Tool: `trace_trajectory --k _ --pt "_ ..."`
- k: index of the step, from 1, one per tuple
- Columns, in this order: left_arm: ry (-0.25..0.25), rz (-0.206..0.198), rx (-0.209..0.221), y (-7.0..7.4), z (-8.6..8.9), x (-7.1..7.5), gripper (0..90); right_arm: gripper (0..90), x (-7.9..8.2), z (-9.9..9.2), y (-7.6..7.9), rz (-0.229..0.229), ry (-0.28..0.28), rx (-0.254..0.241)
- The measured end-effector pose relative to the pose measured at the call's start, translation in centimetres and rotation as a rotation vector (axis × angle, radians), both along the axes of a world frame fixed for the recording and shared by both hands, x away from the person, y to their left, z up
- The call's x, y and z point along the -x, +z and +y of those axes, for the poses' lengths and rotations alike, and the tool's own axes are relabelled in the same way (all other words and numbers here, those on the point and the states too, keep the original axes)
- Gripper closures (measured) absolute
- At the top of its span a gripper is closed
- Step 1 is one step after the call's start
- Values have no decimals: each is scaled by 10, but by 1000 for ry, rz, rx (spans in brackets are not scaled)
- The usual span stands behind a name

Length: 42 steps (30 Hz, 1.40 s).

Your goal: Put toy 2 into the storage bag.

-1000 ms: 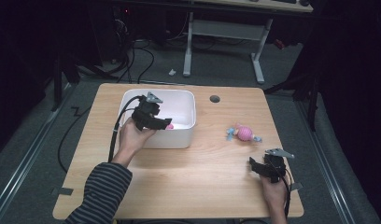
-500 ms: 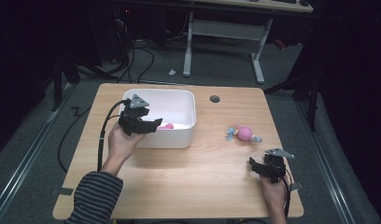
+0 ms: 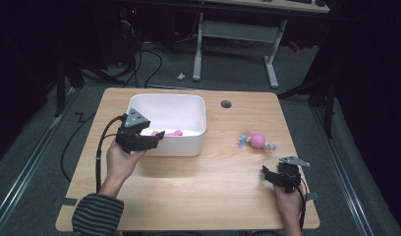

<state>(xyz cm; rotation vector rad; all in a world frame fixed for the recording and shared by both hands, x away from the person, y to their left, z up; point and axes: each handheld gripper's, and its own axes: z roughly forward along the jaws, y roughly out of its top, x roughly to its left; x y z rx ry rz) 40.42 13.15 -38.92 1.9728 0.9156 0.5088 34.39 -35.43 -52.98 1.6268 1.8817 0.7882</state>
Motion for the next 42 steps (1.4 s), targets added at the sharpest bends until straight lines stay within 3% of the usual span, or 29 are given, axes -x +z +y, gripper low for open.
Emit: trace_trajectory --k 3,10,19,36,42 --pt "-8 9 14 -5 1 6 357 304 0 0 0 0 0 0" --pt "-23 43 -14 -17 1 18 356 303 0 0 0 0 1 0" --pt "-32 50 -9 -33 2 30 338 303 0 0 0 0 2 1" --pt "-42 87 -18 -69 -6 36 310 303 0 0 0 0 4 0" --pt "-28 118 10 -86 -6 36 301 303 0 0 0 0 4 1"
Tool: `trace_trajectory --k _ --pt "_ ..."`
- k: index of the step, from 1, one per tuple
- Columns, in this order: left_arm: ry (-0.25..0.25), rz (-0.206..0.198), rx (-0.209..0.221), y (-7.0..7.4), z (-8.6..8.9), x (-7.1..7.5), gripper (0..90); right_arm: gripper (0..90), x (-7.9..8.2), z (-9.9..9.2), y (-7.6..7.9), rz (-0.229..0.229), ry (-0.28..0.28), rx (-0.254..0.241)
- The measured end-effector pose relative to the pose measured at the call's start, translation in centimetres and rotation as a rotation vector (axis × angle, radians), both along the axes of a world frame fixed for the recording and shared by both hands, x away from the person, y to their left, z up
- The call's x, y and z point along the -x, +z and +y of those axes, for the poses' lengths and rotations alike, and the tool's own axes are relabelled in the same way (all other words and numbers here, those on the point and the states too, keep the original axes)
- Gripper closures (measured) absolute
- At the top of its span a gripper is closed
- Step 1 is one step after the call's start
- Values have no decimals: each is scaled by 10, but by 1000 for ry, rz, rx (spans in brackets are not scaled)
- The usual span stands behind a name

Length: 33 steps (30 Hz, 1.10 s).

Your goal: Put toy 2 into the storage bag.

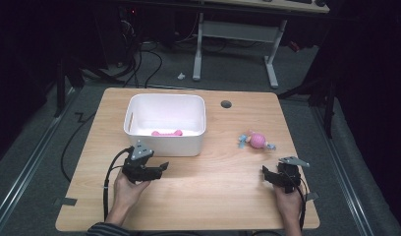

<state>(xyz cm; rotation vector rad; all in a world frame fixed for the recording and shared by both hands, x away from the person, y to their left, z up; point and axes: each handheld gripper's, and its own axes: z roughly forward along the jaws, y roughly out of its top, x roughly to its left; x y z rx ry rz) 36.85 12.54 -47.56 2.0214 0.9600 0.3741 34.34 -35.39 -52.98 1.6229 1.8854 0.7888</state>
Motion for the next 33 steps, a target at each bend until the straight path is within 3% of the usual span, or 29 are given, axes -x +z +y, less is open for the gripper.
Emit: trace_trajectory --k 8,11,21,23,29,33 --pt "-12 22 -32 -18 -6 -3 294 303 0 0 0 0 2 1" --pt "2 11 -70 -27 -10 -4 295 303 0 0 0 0 2 1" --pt "10 48 -66 -47 -17 -11 296 303 0 0 0 0 1 0" --pt "19 54 -102 -53 -20 -13 298 303 0 0 0 0 1 0" --pt "18 43 -121 -56 -23 -14 300 304 0 0 0 -2 12 1" --pt "26 29 -104 -59 -23 -13 301 304 0 1 0 -1 22 4"
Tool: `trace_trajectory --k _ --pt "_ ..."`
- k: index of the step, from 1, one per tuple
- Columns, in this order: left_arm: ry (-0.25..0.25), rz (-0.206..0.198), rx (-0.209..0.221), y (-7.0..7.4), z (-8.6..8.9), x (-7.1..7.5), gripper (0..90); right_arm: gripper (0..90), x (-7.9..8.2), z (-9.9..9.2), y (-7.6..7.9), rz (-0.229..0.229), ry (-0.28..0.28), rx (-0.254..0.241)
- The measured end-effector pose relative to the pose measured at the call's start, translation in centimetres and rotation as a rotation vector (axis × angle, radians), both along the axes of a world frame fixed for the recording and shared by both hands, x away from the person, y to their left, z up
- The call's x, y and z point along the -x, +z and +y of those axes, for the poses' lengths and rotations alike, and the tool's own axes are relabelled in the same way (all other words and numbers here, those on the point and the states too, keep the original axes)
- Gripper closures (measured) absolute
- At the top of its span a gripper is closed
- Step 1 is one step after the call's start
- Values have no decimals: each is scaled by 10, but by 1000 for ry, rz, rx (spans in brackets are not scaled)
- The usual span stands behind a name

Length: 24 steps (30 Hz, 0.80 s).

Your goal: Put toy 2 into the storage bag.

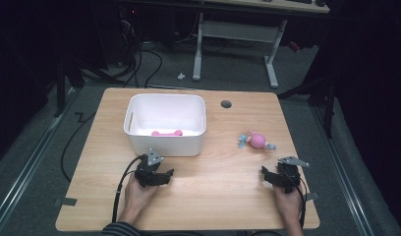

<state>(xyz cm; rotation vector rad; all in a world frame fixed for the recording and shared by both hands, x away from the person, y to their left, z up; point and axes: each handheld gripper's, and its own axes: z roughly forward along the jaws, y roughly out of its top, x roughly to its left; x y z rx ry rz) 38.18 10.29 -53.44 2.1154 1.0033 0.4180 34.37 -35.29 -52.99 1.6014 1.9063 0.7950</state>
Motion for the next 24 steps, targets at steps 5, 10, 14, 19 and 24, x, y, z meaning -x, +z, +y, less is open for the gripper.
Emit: trace_trajectory --k 5,10,14,19,24 --pt "6 -10 -6 -1 0 1 305 306 -1 2 0 -2 14 -2" --pt "14 -9 -7 -1 0 0 290 267 -2 2 0 6 28 -3" --pt "15 -9 -6 -1 0 1 289 338 -6 2 9 89 31 1" --pt "17 -9 -6 -1 0 1 289 328 -8 3 20 102 60 3" --pt "20 -8 -7 -1 0 1 289 281 -7 0 41 46 89 -95"
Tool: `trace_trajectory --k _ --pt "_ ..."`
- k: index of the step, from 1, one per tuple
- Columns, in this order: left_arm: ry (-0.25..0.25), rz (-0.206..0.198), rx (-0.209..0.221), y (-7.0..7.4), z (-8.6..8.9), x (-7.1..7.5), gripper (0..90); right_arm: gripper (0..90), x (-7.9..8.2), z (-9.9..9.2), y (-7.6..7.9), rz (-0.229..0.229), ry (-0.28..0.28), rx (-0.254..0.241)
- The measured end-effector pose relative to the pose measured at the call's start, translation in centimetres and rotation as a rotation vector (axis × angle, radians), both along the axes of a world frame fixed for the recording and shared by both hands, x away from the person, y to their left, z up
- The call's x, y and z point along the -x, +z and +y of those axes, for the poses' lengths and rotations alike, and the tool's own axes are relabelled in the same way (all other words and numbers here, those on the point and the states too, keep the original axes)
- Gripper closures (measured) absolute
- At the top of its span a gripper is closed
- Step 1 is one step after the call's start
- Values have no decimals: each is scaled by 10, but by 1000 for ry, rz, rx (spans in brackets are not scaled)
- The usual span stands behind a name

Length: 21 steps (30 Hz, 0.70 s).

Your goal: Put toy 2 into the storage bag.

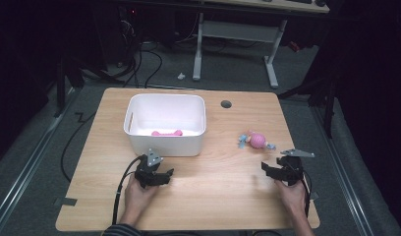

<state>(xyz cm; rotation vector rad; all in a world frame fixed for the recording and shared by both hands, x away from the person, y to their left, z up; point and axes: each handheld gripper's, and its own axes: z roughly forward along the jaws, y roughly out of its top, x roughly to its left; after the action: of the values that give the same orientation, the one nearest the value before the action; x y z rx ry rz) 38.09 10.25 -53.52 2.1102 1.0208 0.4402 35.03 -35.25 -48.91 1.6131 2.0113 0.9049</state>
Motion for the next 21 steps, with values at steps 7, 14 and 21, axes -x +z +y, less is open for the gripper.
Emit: trace_trajectory --k 7,14,21 --pt "4 1 2 0 0 0 289 288 -7 7 15 -23 41 8" --pt "9 0 4 0 0 0 290 350 -21 13 24 -45 61 -8" --pt "11 0 3 0 0 0 290 368 -39 21 33 -34 46 75"
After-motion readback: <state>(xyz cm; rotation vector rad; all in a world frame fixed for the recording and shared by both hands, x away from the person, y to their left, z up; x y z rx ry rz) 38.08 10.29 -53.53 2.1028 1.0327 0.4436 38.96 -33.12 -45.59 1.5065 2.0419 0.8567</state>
